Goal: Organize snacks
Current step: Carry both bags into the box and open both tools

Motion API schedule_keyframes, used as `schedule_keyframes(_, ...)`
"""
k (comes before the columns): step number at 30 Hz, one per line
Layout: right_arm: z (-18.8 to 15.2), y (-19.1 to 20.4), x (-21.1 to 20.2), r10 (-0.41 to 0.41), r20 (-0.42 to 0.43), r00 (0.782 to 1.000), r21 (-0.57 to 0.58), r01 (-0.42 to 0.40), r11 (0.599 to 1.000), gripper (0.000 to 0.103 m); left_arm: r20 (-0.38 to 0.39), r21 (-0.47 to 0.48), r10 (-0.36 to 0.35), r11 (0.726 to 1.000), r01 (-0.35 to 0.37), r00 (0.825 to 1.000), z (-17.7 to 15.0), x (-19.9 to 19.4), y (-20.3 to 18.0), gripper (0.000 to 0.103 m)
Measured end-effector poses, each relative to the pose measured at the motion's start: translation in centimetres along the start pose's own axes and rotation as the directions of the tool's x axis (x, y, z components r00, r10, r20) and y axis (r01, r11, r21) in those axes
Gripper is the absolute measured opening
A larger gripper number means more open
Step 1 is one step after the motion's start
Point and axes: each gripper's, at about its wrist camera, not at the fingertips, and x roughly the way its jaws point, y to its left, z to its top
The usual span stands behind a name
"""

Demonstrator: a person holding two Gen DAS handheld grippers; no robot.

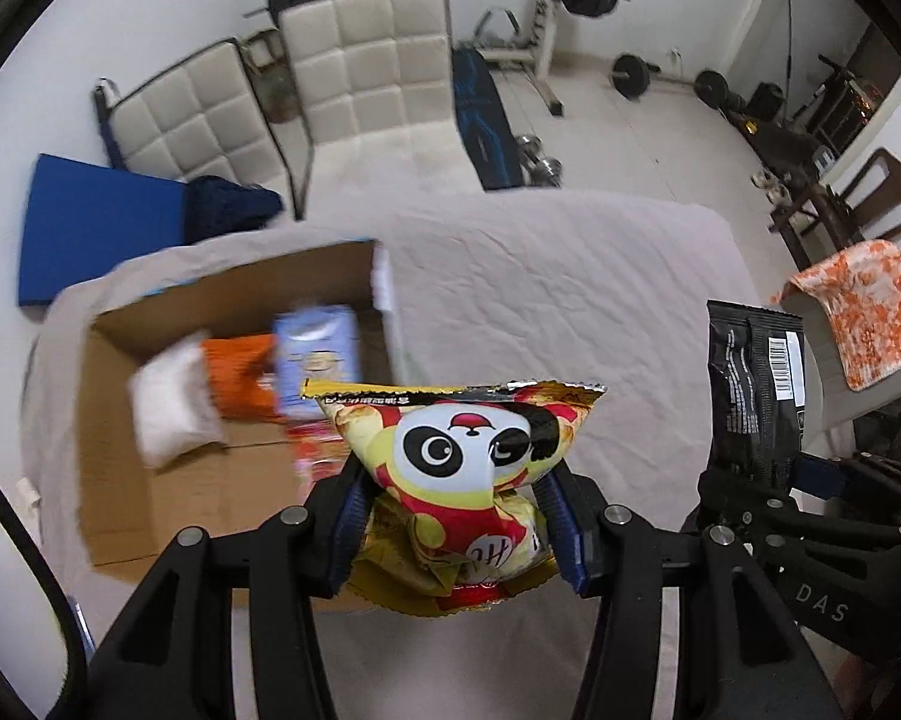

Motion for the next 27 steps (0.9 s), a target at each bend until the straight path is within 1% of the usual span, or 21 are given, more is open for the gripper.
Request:
schedule_keyframes(5,-1.6,5.1,-2.7,0.032,0.032,0.999,-0.076,-0.03,0.997,0.053,0.038,-0.053,0.012,0.999,-0.01,0.999,-1.4,-3.7,4.1,0.049)
schedule_keyframes(10,-3.0,9.7,-4.4,0.052,0.053,0.997,-0.133,-0.044,0.99,0.053,0.064,-0.09,0.028,0.996,-0.022,0.998,-2.5,-6.2,7.4,0.049)
schedule_keyframes(14,-4.2,12.8,-5.0,0.064,0.05,0.997,-0.159,-0.056,0.986,0.053,0.072,-0.122,0.032,0.992,-0.023,0.997,-3.4,-7.7,10.3,0.049)
schedule_keyframes(17,-5.0,15.4,-5.1,0.078,0.042,0.996,-0.179,-0.069,0.981,0.053,0.065,-0.142,0.02,0.99,-0.011,0.998,-3.9,-8.3,12.0,0.049)
schedule_keyframes(19,-5.4,17.0,-4.9,0.084,0.035,0.996,-0.194,-0.076,0.978,0.053,0.056,-0.154,0.012,0.988,-0.003,0.998,-4.2,-8.2,13.4,0.049)
schedule_keyframes(22,-5.9,19.6,-4.0,0.134,0.014,0.991,-0.207,-0.128,0.97,0.053,0.028,-0.17,-0.011,0.985,0.016,1.0,-4.6,-7.3,15.7,0.049)
schedule_keyframes(25,-6.1,21.7,-2.3,0.14,-0.009,0.99,-0.218,-0.139,0.966,0.053,-0.011,-0.181,-0.002,0.984,0.0,1.0,-4.8,-5.5,18.1,0.049)
schedule_keyframes(27,-6.0,22.6,-0.8,0.139,-0.032,0.99,-0.221,-0.143,0.965,0.053,-0.038,-0.192,-0.009,0.981,0.002,0.999,-5.0,-4.1,19.5,0.049)
